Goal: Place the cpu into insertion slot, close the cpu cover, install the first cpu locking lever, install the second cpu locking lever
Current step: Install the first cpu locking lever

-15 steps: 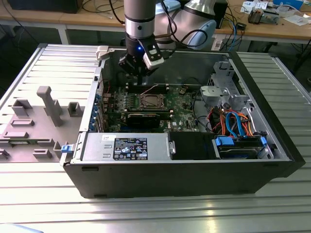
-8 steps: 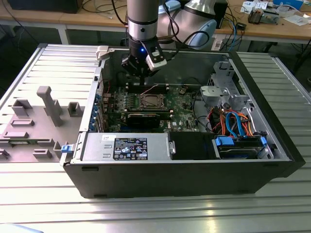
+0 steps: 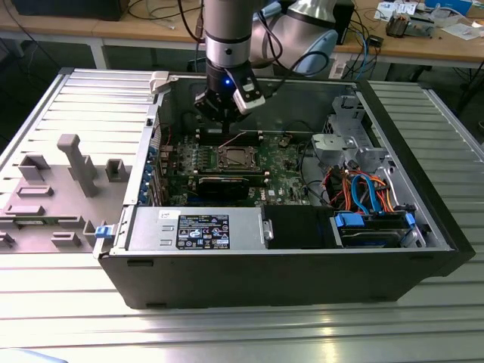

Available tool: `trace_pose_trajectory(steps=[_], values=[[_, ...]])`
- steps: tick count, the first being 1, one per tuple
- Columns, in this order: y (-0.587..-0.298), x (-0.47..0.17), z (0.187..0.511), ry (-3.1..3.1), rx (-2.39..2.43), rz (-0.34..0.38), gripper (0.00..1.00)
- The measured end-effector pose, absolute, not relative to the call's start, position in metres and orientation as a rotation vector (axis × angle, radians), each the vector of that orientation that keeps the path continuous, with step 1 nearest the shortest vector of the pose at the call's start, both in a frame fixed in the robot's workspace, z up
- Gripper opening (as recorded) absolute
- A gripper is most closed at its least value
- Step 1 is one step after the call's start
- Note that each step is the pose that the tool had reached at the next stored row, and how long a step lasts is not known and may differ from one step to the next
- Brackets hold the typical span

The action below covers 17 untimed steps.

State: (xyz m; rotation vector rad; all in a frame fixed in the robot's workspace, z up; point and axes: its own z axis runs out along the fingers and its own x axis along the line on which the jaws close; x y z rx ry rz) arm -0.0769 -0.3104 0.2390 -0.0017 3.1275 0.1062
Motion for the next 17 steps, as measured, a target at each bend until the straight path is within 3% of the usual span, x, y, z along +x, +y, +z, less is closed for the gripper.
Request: trace_pose_trajectory(steps=[17], values=[[-0.307,-0.061,0.232,3.128,-0.024,0.106,0.11]])
